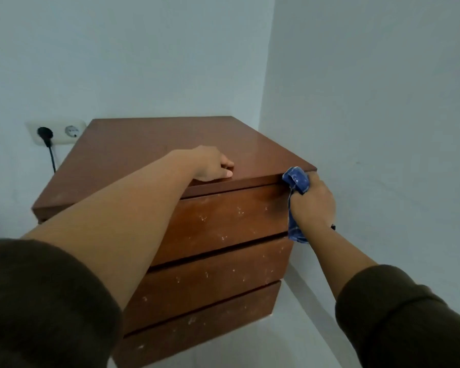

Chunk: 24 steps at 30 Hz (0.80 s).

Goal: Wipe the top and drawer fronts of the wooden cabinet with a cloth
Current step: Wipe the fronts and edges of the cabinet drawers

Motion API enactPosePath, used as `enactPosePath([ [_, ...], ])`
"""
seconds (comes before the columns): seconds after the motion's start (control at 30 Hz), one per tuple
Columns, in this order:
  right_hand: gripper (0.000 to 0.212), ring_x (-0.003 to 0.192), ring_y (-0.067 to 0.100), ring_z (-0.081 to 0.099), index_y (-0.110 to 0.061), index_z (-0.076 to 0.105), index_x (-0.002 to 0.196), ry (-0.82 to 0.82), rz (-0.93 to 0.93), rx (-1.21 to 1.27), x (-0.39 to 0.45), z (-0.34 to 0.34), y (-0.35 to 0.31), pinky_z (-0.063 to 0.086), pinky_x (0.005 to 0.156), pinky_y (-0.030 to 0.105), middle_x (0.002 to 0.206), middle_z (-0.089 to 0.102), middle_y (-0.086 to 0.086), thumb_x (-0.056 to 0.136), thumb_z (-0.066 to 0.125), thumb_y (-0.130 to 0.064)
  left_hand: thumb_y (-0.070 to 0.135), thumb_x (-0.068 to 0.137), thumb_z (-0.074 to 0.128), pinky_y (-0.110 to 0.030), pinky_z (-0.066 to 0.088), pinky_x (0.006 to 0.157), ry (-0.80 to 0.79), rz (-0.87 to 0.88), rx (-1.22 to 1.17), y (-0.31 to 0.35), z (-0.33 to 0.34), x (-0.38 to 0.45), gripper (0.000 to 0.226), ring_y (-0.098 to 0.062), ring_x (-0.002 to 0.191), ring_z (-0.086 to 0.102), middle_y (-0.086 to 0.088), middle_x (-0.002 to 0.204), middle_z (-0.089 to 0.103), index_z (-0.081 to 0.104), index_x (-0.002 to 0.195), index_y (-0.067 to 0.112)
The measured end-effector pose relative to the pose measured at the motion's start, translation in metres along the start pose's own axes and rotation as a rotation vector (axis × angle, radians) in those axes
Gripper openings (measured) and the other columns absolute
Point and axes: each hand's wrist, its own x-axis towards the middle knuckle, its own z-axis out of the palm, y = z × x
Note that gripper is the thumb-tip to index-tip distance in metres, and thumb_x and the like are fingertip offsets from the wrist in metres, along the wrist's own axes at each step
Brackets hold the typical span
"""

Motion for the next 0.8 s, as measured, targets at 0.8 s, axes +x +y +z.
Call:
enactPosePath([
  [0.8,0.02,0.077,0.02,0.054,-0.015,0.05,0.107,-0.253,-0.375,-0.036,-0.19,0.073,-0.196,0.039,0.063,0.029,0.105,0.059,0.003,0.087,0.056,-0.016,0.01,0.101,0.036,-0.029,0.03,0.107,0.361,-0.313,-0.332,-0.175,0.04,-0.205,0.039,-0.026,0.132,0.04,-0.006,0.143,0.047,0.056,0.131,0.023],
])
